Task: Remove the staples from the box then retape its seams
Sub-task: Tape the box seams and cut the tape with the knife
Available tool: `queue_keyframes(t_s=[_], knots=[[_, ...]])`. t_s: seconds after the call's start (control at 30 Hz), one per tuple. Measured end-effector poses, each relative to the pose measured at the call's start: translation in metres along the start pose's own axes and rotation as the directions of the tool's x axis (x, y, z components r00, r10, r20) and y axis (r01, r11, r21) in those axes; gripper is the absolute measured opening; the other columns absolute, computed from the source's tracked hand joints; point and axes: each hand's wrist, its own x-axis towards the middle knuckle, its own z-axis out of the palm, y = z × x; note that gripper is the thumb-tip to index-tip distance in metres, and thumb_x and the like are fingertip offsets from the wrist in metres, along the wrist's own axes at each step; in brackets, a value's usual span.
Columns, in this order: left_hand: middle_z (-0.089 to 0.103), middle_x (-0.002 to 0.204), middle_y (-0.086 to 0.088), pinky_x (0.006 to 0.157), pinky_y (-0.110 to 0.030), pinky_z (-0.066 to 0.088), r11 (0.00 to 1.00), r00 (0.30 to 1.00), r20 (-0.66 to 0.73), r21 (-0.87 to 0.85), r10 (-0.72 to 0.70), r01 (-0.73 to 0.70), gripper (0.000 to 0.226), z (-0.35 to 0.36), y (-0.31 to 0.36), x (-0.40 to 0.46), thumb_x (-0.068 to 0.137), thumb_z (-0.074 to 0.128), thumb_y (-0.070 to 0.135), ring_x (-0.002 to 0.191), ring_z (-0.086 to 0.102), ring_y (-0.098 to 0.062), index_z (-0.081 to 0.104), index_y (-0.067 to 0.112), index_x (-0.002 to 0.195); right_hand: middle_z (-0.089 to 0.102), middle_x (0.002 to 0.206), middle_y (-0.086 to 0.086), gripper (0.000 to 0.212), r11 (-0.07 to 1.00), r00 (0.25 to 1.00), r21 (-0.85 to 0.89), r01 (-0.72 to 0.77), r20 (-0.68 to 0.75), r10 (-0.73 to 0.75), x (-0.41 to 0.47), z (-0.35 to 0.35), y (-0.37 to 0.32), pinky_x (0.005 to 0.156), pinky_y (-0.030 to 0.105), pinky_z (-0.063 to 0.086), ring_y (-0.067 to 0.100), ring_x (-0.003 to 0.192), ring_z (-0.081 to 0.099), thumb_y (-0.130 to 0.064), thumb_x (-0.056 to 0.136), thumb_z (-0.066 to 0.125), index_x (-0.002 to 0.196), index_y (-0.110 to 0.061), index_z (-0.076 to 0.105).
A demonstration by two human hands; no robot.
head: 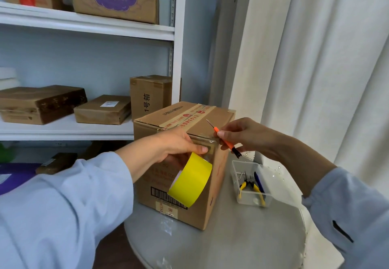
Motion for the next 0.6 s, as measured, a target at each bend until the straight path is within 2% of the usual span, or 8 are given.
queue_keyframes(t_s=[0.03, 0.1, 0.2, 0.23, 0.3, 0.43, 0.5, 0.6], knots=[[0.069, 0.075, -0.005, 0.052, -0.021, 0.053, 1.0, 1.0, 0.021, 0.015, -0.01, 0.009, 0.02, -0.002, 0.001, -0.001, 0.082, 0.072, 0.028, 0.065, 0.064, -0.016, 0.07, 0.007, 0.083, 0.068, 0.101, 0.008, 0.037, 1.0, 1.0, 0.003, -0.002, -0.003, 0.002, 0.001, 0.0, -0.001, 0.09, 0.04, 0.051, 0.017, 0.094, 0.066, -0.033, 0.094, 0.056, 0.113, -0.003, 0.064], [0.07, 0.08, -0.005, 0.06, -0.025, 0.055, 1.0, 0.999, 0.042, 0.016, -0.013, 0.012, 0.023, -0.005, -0.001, -0.001, 0.082, 0.073, 0.028, 0.071, 0.065, -0.016, 0.072, 0.007, 0.091, 0.068, 0.095, 0.005, 0.036, 1.0, 1.0, -0.019, -0.011, -0.001, 0.011, 0.003, -0.001, -0.004, 0.08, 0.033, 0.052, 0.013, 0.087, 0.066, -0.033, 0.094, 0.055, 0.111, -0.003, 0.065], [0.072, 0.085, -0.002, 0.082, -0.034, 0.054, 0.996, 0.999, 0.043, -0.092, 0.019, -0.014, 0.004, -0.004, -0.005, 0.001, 0.082, 0.072, 0.013, 0.083, 0.066, -0.016, 0.073, 0.017, 0.082, 0.067, 0.094, 0.006, 0.035, 0.999, 1.0, -0.046, -0.018, 0.011, 0.019, 0.005, -0.003, -0.007, 0.071, 0.027, 0.053, 0.012, 0.083, 0.065, -0.032, 0.094, 0.056, 0.109, -0.002, 0.066], [0.073, 0.088, -0.003, 0.082, -0.035, 0.055, 0.988, 0.998, 0.066, -0.154, 0.016, -0.006, 0.012, -0.004, -0.007, 0.002, 0.084, 0.068, 0.006, 0.086, 0.067, -0.016, 0.073, 0.017, 0.081, 0.067, 0.094, 0.006, 0.034, 0.999, 1.0, -0.039, -0.023, 0.013, 0.023, 0.005, -0.004, -0.007, 0.071, 0.026, 0.053, 0.012, 0.084, 0.065, -0.032, 0.094, 0.056, 0.109, -0.003, 0.066], [0.074, 0.087, -0.002, 0.067, -0.029, 0.058, 0.967, 0.994, 0.106, -0.252, -0.01, 0.037, 0.019, -0.001, -0.008, 0.0, 0.087, 0.062, 0.0, 0.08, 0.07, -0.012, 0.071, 0.017, 0.088, 0.067, 0.096, 0.005, 0.032, 1.0, 0.999, -0.006, -0.029, 0.018, 0.029, 0.004, -0.004, -0.005, 0.067, 0.024, 0.053, 0.012, 0.084, 0.065, -0.032, 0.094, 0.056, 0.11, -0.005, 0.067], [0.07, 0.062, 0.0, 0.048, -0.021, 0.053, 0.908, 0.998, 0.056, -0.414, -0.039, 0.059, 0.009, 0.01, -0.005, -0.005, 0.089, 0.063, 0.012, 0.052, 0.066, -0.007, 0.067, 0.013, 0.081, 0.07, 0.094, 0.002, 0.028, 0.98, 0.996, 0.186, -0.074, 0.06, 0.064, -0.001, -0.014, -0.004, 0.064, 0.023, 0.051, 0.009, 0.078, 0.061, -0.029, 0.092, 0.059, 0.108, -0.009, 0.07], [0.068, 0.057, -0.002, 0.049, -0.021, 0.055, 0.882, 1.0, 0.0, -0.472, 0.004, -0.003, 0.014, 0.015, -0.005, -0.001, 0.09, 0.061, 0.01, 0.049, 0.065, -0.008, 0.066, 0.007, 0.077, 0.071, 0.092, 0.002, 0.028, 0.973, 0.987, 0.195, -0.123, 0.128, 0.099, -0.005, -0.023, -0.001, 0.064, 0.023, 0.048, 0.008, 0.073, 0.058, -0.03, 0.091, 0.061, 0.107, -0.01, 0.071], [0.068, 0.061, -0.004, 0.06, -0.025, 0.055, 0.878, 0.998, -0.053, -0.476, 0.023, -0.046, 0.016, 0.015, -0.004, 0.0, 0.09, 0.061, 0.009, 0.059, 0.064, -0.014, 0.067, 0.007, 0.075, 0.07, 0.087, 0.003, 0.034, 0.973, 0.956, 0.125, -0.195, 0.247, 0.16, -0.011, -0.029, 0.004, 0.06, 0.022, 0.042, 0.008, 0.067, 0.055, -0.032, 0.09, 0.059, 0.108, -0.006, 0.071]])
